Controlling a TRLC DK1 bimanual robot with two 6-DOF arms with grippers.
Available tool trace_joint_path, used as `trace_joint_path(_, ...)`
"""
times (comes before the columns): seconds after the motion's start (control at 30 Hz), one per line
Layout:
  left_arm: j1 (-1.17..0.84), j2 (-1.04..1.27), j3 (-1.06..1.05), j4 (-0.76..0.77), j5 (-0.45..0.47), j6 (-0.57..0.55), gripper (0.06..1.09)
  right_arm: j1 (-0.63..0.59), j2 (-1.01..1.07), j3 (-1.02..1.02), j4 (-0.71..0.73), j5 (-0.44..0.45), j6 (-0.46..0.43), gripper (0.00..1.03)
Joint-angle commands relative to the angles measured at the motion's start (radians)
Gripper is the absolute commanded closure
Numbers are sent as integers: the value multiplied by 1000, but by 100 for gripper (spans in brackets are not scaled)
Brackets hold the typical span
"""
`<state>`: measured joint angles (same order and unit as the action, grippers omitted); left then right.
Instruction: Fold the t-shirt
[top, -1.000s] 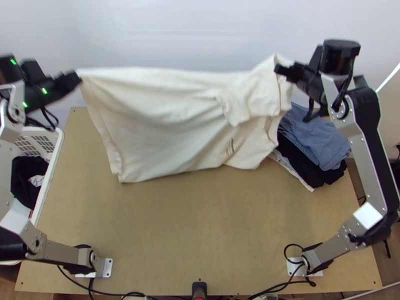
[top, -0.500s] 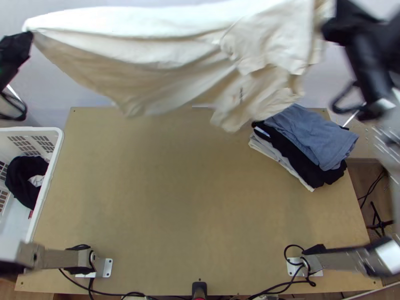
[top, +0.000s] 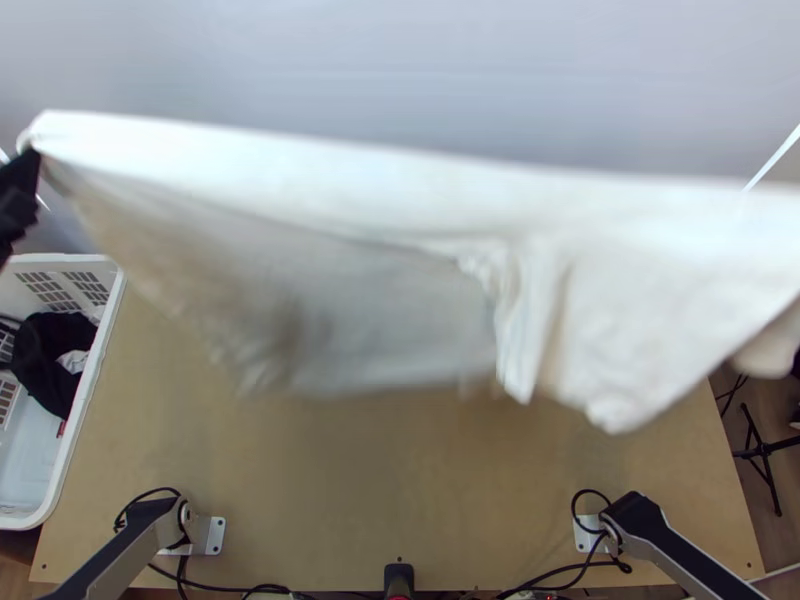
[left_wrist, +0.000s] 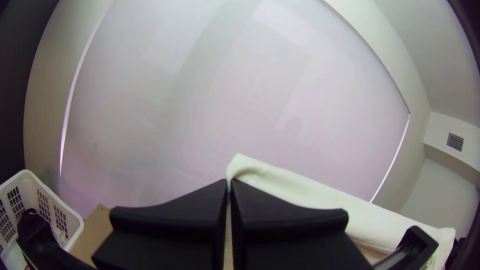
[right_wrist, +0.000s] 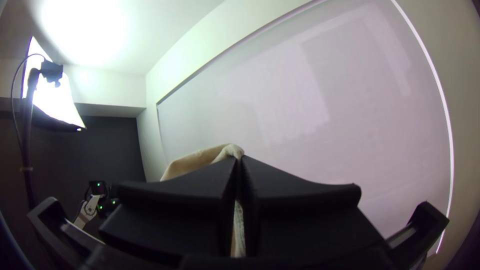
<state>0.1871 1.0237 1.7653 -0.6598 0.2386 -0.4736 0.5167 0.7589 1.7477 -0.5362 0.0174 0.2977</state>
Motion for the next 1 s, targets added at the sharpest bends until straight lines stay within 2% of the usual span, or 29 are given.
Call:
trace_joint_path(0.0,3,-140,-184,-12,-1,10,105,20,-222,-234,-77,-25,-15,100)
trace_joint_path(0.17,8,-211,-375,-116,-2,12,105,14,-313,-516,-90,-16,-15,100)
trace_joint_path(0.27,0,-258,-555,-90,-2,55,105,13,-320,-708,-31,-14,-11,100)
trace_joint_path(0.33,-3,-269,-672,-32,-2,67,105,9,-313,-853,74,-11,-17,100)
trace_joint_path(0.47,-17,-217,-854,131,-5,75,105,-4,-191,-1076,389,-16,-15,100)
trace_joint_path(0.57,-48,-108,-880,246,-16,70,105,-57,31,-1065,550,-25,32,100)
trace_joint_path(0.67,-69,16,-874,362,-19,69,105,-103,243,-972,579,-56,101,100)
trace_joint_path(0.8,-89,263,-771,420,-67,69,105,-127,459,-824,558,-59,141,100)
trace_joint_path(0.97,-86,593,-544,419,-101,73,105,-188,741,-560,430,-57,175,100)
